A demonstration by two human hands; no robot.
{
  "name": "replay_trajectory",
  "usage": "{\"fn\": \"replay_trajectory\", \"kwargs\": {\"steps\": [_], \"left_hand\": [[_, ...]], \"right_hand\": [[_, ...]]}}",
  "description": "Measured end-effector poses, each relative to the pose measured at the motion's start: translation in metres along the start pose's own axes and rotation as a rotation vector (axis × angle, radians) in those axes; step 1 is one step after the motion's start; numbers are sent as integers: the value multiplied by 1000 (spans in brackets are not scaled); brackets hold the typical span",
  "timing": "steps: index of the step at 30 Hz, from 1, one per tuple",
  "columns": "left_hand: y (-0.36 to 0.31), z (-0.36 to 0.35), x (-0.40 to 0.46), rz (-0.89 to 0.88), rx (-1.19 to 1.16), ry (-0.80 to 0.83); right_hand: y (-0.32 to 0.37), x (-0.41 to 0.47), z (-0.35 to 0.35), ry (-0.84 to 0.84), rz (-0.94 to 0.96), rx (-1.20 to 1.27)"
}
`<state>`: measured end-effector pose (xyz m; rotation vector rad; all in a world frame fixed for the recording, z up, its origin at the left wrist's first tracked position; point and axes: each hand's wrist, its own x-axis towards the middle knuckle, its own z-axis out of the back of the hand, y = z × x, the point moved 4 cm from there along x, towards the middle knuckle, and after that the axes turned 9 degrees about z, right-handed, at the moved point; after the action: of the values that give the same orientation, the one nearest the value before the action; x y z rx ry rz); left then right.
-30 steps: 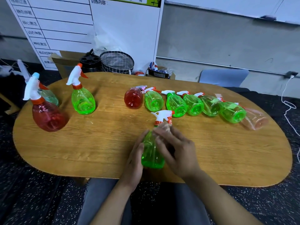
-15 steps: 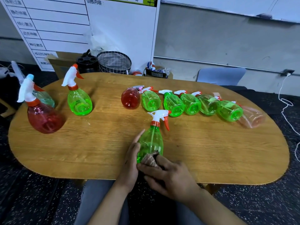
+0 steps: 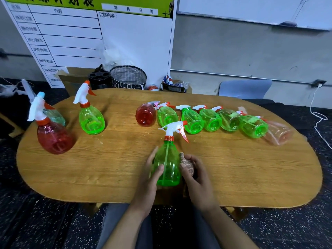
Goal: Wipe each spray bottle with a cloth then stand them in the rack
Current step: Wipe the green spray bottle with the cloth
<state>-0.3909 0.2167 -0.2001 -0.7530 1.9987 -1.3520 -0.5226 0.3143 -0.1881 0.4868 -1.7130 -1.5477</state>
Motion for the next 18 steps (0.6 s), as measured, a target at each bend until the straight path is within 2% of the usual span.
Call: {"fn": "replay_trajectory", "kwargs": {"steps": [2, 8, 12, 15, 18], "left_hand": [[2, 1, 1, 11, -44, 14], [3, 1, 2, 30, -39, 14], [5, 2, 2, -10, 19, 9], [5, 1, 1, -17, 18, 14], [8, 1, 2, 3, 39, 4]], "right_hand": [[-2, 1, 2, 3, -7, -70], [41, 17, -12, 156, 359, -494], [47, 36, -30, 181, 344, -898], [40, 24, -35, 216, 371, -930], [35, -1, -28, 275, 524, -837]]}}
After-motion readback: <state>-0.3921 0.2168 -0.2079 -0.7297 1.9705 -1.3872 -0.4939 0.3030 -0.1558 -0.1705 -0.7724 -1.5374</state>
